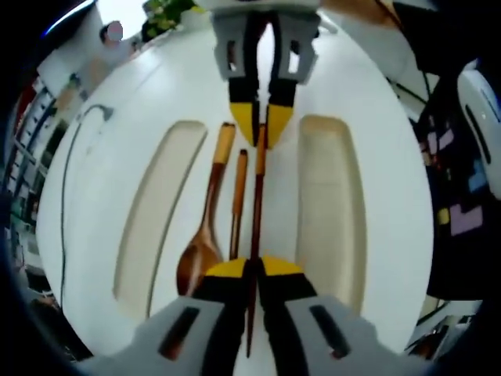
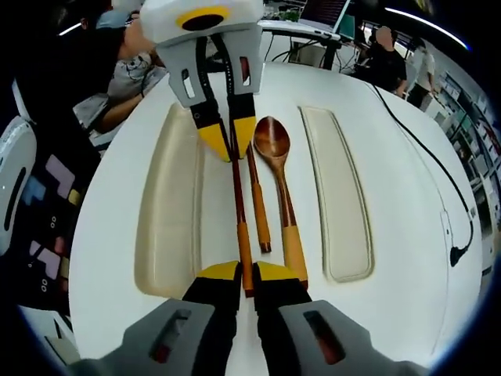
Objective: Arrange the utensils inside the cutlery case until each visible utensil rests in its matching compartment.
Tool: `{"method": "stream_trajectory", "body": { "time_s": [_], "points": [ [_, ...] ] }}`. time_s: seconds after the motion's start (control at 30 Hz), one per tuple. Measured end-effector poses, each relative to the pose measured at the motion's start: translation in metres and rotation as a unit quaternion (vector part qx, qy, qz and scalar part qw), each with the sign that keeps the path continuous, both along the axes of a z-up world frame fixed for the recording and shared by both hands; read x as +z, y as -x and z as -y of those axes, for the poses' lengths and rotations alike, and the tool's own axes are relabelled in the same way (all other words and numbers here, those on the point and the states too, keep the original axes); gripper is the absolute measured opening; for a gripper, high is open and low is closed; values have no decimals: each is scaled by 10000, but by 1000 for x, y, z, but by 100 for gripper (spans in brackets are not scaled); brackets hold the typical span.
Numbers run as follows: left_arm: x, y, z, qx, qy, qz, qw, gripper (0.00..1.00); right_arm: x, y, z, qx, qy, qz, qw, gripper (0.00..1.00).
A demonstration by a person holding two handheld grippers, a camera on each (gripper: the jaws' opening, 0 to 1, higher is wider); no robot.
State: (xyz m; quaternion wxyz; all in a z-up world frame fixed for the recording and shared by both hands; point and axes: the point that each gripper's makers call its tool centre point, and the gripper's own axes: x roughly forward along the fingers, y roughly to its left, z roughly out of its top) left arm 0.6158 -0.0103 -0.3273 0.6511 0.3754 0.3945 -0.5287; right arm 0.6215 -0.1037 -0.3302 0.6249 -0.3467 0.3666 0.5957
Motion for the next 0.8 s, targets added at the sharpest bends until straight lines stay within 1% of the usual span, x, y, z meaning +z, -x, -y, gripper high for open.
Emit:
{"method": "stream_trajectory", "body": {
  "time_s": [0.03, 0.07, 0.2, 0.27, 0.33, 0.37, 0.4, 0.43, 0.47, 0.57, 0.6, 0.67, 0.73, 0.8],
  "points": [
    [0, -1, 0, 38, 29, -27, 10000, 4, 0, 0, 0, 3, -14, 4, 10000, 4],
    [0, -1, 0, 246, 78, -128, 9996, 4, 0, 1, 0, 17, -30, 25, 10000, 4],
    [0, -1, 0, 95, 97, -71, 9999, 4, 1, 0, 0, -66, -159, 22, 9998, 4],
    [0, -1, 0, 32, 73, -38, 10000, 4, 1, 1, 0, -72, -159, 34, 9998, 4],
    [0, -1, 0, -52, 20, -10, 10000, 4, 1, 1, -1, -17, -91, 114, 9999, 4],
    [0, -1, 1, -46, -13, -20, 10000, 4, 1, 2, -1, -29, -58, 127, 9999, 4],
    [0, -1, 0, 169, -56, -105, 9998, 4, 1, 2, -1, -39, -34, 141, 9999, 4],
    [0, -1, 1, 86, -71, -69, 9999, 4, 1, 2, -1, -21, -18, 163, 9999, 4],
    [0, -1, 0, -98, -135, -4, 9999, 4, 1, 1, 0, -1, -6, 175, 9998, 4],
    [1, 0, -1, 18, -84, -114, 9999, 4, 1, 2, 0, -13, 35, 168, 9999, 4],
    [1, 1, -1, 62, -24, -211, 9998, 4, 2, 3, -1, -1, 50, 151, 9999, 4],
    [2, 2, -2, 77, -33, -235, 9997, 4, 5, 5, -2, 5, 15, 210, 9998, 4],
    [8, 2, -2, 82, -81, -134, 9998, 4, 9, 3, -1, 29, 88, 337, 9994, 4],
    [15, 3, 0, 129, -81, -117, 9998, 4, 13, 2, -1, 36, 149, 402, 9991, 4]
  ]
}}
